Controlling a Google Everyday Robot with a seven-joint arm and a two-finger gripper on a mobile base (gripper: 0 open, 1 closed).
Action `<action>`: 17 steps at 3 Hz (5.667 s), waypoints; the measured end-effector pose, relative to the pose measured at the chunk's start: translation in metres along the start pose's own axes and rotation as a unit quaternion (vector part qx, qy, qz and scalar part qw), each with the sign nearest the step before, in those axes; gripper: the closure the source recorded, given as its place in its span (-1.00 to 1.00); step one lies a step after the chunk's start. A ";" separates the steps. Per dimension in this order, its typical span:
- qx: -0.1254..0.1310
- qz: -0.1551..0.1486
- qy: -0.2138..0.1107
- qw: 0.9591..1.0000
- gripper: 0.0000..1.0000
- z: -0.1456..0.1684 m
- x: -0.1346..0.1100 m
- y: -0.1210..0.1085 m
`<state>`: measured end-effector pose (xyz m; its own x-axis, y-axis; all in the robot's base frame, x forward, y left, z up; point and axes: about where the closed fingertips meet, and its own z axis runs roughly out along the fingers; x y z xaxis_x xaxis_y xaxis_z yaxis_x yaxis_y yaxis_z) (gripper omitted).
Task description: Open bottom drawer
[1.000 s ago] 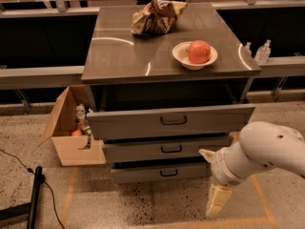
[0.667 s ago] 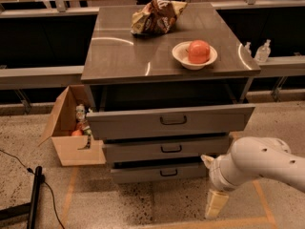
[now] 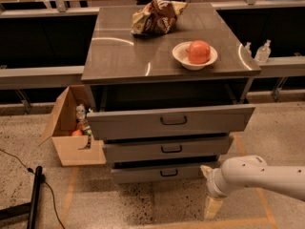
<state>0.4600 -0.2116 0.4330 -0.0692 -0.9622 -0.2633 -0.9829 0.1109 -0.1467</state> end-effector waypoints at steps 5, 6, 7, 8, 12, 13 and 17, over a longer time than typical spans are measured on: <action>0.009 -0.095 -0.006 0.995 -1.00 0.111 0.034 -0.029; 0.015 -0.121 0.003 0.993 -1.00 0.154 0.047 -0.045; 0.025 -0.134 0.008 0.991 -1.00 0.189 0.056 -0.059; 0.052 -0.148 0.000 0.988 -1.00 0.224 0.061 -0.084; 0.085 -0.155 -0.001 0.984 -1.00 0.253 0.061 -0.142; 0.075 -0.147 -0.001 0.986 -1.00 0.259 0.066 -0.154; 0.032 -0.134 -0.008 0.990 -0.57 0.268 0.078 -0.166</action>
Offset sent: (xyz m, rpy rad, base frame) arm 0.0125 -0.0061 -0.0408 0.0288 -0.0026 0.0625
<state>0.6629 -0.2384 0.1816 0.1958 -0.9551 -0.2225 -0.9527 -0.1315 -0.2740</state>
